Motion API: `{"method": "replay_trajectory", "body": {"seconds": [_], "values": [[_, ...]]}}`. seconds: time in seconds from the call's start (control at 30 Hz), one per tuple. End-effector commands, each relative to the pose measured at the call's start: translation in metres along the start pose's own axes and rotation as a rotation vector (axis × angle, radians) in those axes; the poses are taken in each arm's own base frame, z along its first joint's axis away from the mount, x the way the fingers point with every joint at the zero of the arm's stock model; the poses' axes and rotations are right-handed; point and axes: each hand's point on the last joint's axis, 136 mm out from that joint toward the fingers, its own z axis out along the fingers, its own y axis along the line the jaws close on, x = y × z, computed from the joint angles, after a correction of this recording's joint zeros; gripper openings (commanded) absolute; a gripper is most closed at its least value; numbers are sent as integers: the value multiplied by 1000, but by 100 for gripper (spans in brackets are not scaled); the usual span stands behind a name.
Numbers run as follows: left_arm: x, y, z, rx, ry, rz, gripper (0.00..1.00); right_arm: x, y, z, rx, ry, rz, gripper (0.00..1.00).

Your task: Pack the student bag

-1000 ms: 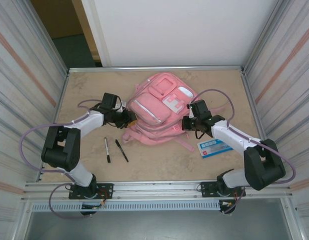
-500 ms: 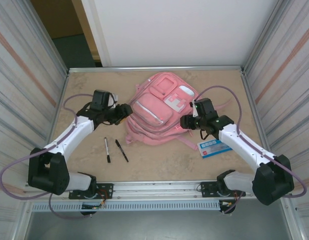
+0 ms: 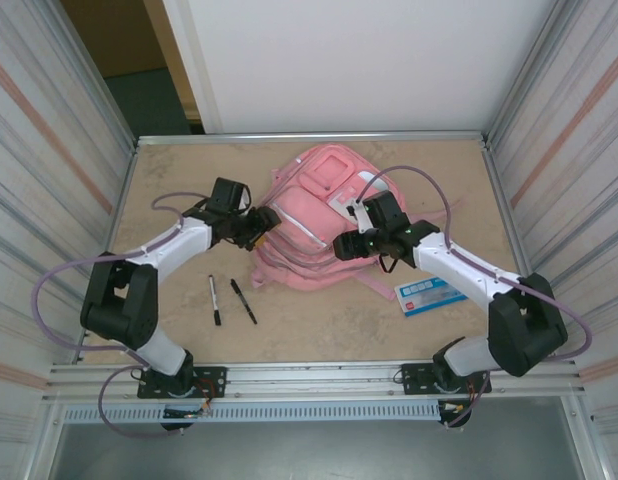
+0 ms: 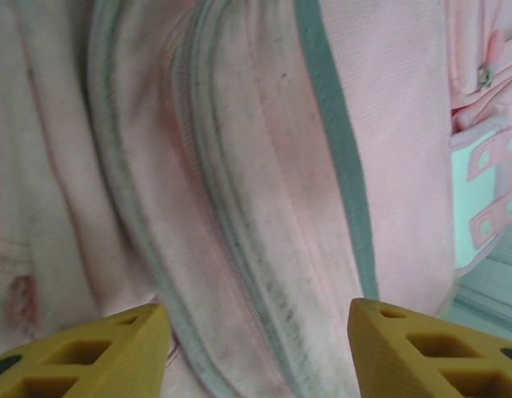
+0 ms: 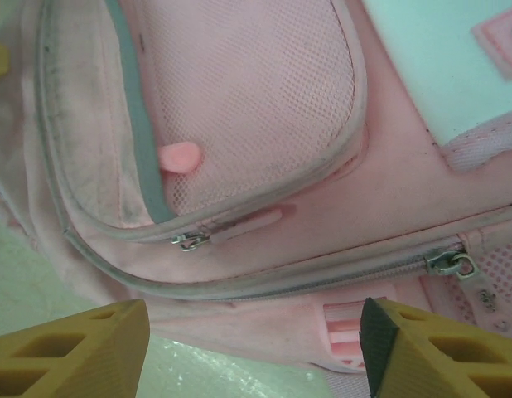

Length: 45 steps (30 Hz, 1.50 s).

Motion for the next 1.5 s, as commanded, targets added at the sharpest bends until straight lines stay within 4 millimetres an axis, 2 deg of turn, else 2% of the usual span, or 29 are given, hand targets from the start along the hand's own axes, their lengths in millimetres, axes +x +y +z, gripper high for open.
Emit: {"method": "replay_trajectory", "body": {"seconds": [0.0, 0.1, 0.3, 0.37, 0.43, 0.47, 0.73, 0.9, 1.0, 1.13, 1.3, 1.47], "values": [[-8, -15, 8, 46, -10, -42, 53, -16, 10, 0, -31, -33, -57, 68], [-9, -21, 14, 53, 0, -46, 48, -10, 16, 6, -85, -20, -113, 68], [-5, -37, 29, 64, 24, -41, 38, -7, 15, 22, -94, 6, -182, 71], [-3, -40, 34, 68, 35, -46, 24, -5, 16, 28, -100, 20, -205, 72], [-2, -47, 35, 88, 46, -43, 4, -4, 15, 32, -94, 22, -231, 76], [-3, -50, 32, 95, 51, -36, 0, -3, 15, 33, -98, 18, -253, 77], [6, -79, -2, 152, 85, 26, 0, -9, 12, 39, -76, 26, -371, 79], [15, -86, -2, 186, 131, 13, 0, -6, 27, 40, -148, 30, -414, 80], [18, -86, -1, 194, 141, 10, 0, -2, 35, 39, -202, 38, -424, 75], [19, -83, 0, 193, 137, -2, 0, 3, 29, 39, -173, 55, -426, 65], [20, -83, -2, 194, 139, 2, 0, -2, 24, 33, -125, 31, -406, 35], [20, -82, -5, 193, 130, 12, 0, -1, 35, 20, -157, 33, -337, 19]]}}
